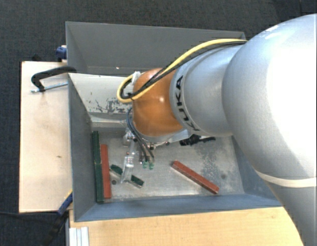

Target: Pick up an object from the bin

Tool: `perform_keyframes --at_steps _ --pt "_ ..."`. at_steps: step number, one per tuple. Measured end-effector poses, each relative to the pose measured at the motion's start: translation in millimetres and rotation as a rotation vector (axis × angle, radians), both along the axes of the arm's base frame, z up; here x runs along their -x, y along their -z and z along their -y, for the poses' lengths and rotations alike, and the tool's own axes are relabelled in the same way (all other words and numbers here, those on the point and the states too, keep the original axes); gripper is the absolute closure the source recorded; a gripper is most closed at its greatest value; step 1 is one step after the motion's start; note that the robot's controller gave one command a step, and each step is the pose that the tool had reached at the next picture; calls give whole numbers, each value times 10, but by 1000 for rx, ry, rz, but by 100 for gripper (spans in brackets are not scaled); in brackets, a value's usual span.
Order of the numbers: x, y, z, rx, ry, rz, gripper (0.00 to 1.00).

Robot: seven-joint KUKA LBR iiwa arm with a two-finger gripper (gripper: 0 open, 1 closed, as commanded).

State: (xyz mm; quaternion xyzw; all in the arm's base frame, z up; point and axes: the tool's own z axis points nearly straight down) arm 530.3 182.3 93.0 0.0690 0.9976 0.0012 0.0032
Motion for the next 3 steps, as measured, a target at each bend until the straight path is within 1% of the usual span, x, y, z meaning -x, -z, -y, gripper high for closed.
perform_keyframes --at_steps 1,2,3 --pt "133 -136 -162 0 12 -7 0" --pt "124 -388 -146 -2 26 0 0" --pt "314 195 -231 -1 163 -6 0"
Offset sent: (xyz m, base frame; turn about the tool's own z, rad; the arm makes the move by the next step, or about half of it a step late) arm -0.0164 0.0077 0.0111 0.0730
